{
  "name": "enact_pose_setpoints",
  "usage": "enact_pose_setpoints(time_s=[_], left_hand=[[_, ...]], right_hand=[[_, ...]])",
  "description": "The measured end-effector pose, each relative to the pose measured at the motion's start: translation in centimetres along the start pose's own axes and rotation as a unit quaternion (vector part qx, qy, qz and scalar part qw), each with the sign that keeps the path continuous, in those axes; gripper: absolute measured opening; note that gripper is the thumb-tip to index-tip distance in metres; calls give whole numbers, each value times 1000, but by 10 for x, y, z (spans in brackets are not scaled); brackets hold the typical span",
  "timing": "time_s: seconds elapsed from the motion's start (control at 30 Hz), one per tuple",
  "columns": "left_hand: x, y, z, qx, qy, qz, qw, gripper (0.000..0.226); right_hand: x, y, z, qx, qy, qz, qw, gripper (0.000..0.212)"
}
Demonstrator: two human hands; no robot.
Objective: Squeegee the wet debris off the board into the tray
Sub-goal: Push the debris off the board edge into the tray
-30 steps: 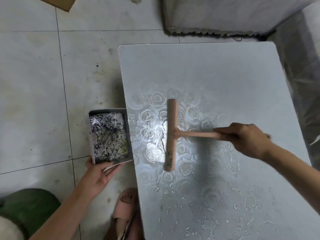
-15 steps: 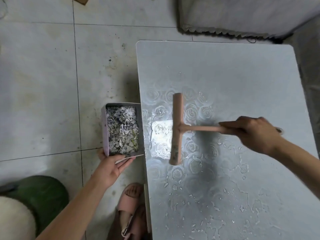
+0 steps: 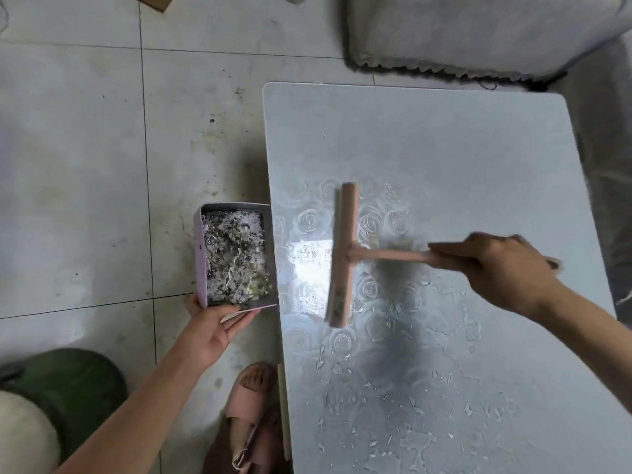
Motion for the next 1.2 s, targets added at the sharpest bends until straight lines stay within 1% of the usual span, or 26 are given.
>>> enact_pose_setpoints(time_s=[0.07, 0.1, 0.2, 0.3, 0.37, 0.4, 0.47, 0.57, 0.63, 0.73, 0.87, 0.93, 1.0, 1.07, 1.1, 1.17, 1.2], left_hand=[[-1, 0, 0, -5, 4, -5, 1000, 75], [-1, 0, -1, -5, 8, -7, 1000, 73], [-2, 0, -2, 0, 19, -7, 1000, 65], [-2, -2, -1, 21, 20, -16, 999, 70], [-3, -2, -1, 16, 16, -16, 1000, 71], [-5, -2, 0, 13, 13, -15, 1000, 71], [-8, -1, 3, 12, 3, -15, 1000, 70], [-12, -1, 6, 10, -7, -13, 1000, 69], [-14, 0, 7, 4, -10, -12, 1000, 69], [-14, 0, 6, 7, -10, -20, 1000, 70], [-13, -1, 9, 8, -16, -15, 1000, 67], [-13, 0, 10, 8, -21, -11, 1000, 66], [-14, 1, 9, 10, -18, -7, 1000, 67], [-15, 2, 7, 9, -14, -5, 1000, 68], [-15, 2, 7, 14, -9, -2, 1000, 69], [-15, 2, 7, 19, -6, -2, 1000, 68], [-15, 2, 7, 15, -10, -5, 1000, 68]], right_hand=[[-7, 18, 1, 11, 18, 31, 999, 40], [-6, 26, 8, 29, 18, 33, 999, 42], [13, 45, 47, 72, -7, 4, 997, 42], [21, 46, 70, 93, -28, -36, 995, 40], [5, 42, 52, 116, -14, -41, 992, 43], [-9, 41, 33, 125, 10, -35, 991, 44], [-53, 42, -21, 114, 85, -6, 990, 44], [-129, 40, -87, 83, 190, 35, 978, 36], [-158, 45, -105, 73, 217, 43, 973, 34], [-149, 62, -84, 65, 173, 26, 982, 39], [-73, 84, -11, 113, 71, -11, 991, 40], [-37, 88, 25, 114, 20, -27, 993, 38], [-23, 78, 43, 101, -9, -56, 993, 36], [-30, 62, 31, 106, -6, -69, 992, 36], [-42, 55, 14, 108, 13, -65, 992, 39], [-66, 47, -22, 72, 62, -40, 995, 45], [-74, 43, -35, 44, 75, -26, 996, 44]])
Point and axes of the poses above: each hand's wrist, its own x-axis towards the middle knuckle, its own y-axis out of the palm, z = x × y, the point moved 8 cm from there along x, towards the middle knuckle, and after that the axes turned 6 degrees about -y, right-handed, at the moved point
